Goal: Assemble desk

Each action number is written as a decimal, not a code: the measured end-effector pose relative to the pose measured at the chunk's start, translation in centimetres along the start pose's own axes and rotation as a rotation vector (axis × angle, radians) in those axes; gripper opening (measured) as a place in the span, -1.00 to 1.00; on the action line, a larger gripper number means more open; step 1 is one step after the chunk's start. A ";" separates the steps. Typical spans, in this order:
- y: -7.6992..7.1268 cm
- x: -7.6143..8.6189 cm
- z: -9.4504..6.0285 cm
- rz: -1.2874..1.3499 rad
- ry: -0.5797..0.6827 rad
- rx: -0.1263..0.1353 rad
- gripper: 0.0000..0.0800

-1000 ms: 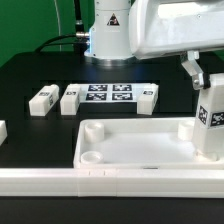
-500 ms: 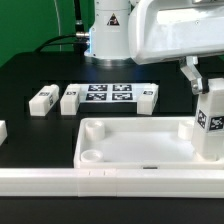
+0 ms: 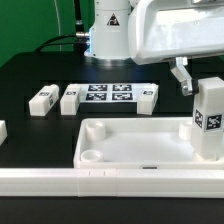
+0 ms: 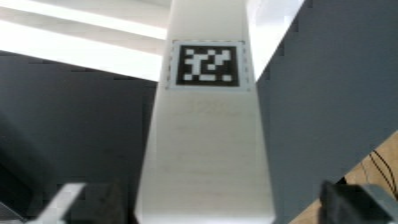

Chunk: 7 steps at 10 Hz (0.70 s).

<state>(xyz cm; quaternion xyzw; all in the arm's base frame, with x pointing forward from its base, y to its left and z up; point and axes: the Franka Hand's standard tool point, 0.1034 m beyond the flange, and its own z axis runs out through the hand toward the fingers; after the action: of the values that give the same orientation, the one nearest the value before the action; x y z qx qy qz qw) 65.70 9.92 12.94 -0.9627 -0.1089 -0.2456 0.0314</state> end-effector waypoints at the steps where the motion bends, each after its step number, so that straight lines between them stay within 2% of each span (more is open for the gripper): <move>1: 0.0 0.0 0.0 0.000 0.000 0.000 0.55; 3: 0.4 0.2 -0.4 0.002 0.000 -0.004 0.60; 7: 1.3 1.6 -2.5 0.004 -0.028 -0.009 0.62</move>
Offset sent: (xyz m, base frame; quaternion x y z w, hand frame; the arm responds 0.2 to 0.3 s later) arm -0.0021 -0.0123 0.0171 -0.0075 -0.0218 -0.0099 0.9997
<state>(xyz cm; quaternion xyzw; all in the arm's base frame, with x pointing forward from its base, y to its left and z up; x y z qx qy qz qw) 66.21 8.67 15.87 -0.9664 -0.1061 -0.2324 0.0263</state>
